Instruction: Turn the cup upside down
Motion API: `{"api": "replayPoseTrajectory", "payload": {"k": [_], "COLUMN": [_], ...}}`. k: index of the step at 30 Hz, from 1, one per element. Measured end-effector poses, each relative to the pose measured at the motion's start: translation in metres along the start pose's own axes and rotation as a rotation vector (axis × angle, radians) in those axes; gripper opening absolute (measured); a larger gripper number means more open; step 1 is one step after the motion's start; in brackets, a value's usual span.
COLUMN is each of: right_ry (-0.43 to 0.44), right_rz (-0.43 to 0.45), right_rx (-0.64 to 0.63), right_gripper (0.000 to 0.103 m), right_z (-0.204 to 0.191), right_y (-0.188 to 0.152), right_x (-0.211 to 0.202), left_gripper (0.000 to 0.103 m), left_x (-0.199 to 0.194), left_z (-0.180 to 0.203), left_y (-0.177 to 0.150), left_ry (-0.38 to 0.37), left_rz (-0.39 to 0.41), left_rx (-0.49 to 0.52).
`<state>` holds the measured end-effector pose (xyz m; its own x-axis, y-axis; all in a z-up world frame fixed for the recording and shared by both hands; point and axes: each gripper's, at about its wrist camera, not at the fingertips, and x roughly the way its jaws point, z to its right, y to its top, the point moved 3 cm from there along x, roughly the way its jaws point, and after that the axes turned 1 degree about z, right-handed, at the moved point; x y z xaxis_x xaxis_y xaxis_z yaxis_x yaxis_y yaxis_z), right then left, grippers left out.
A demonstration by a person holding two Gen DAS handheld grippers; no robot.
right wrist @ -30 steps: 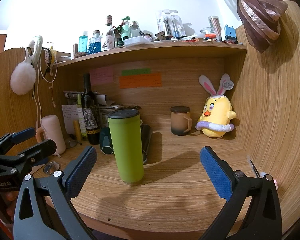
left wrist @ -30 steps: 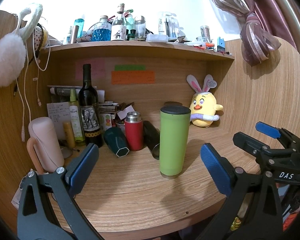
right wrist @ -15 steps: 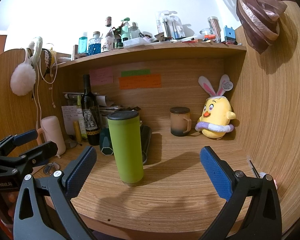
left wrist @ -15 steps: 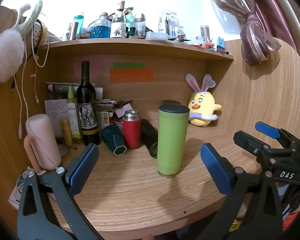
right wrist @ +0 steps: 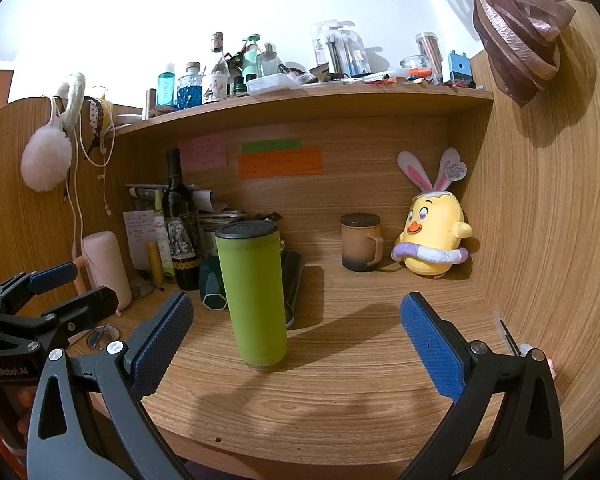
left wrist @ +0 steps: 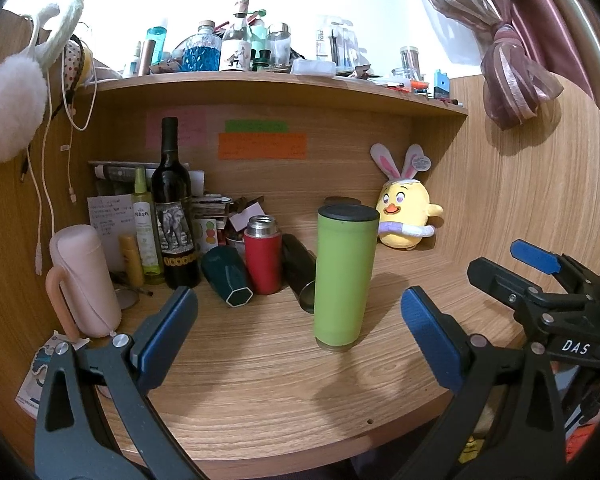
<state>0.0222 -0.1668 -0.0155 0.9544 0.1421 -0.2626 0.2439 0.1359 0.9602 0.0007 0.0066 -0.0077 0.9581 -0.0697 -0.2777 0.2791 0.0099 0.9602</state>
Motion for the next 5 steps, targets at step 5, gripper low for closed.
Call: {"api": "replayPoseTrajectory", "payload": {"k": [5], "right_ry": [-0.002], "right_rz": [0.000], "right_rx": [-0.001], "right_gripper": [0.103], "right_z": [-0.0006], "right_y": [-0.0001], "right_x": [0.0002], "left_gripper": [0.103], "left_x": [0.0012], "left_z": [-0.0001], "left_y": [-0.0004], "left_ry": [-0.011], "left_rz": [-0.012], "left_rx": [-0.017]}}
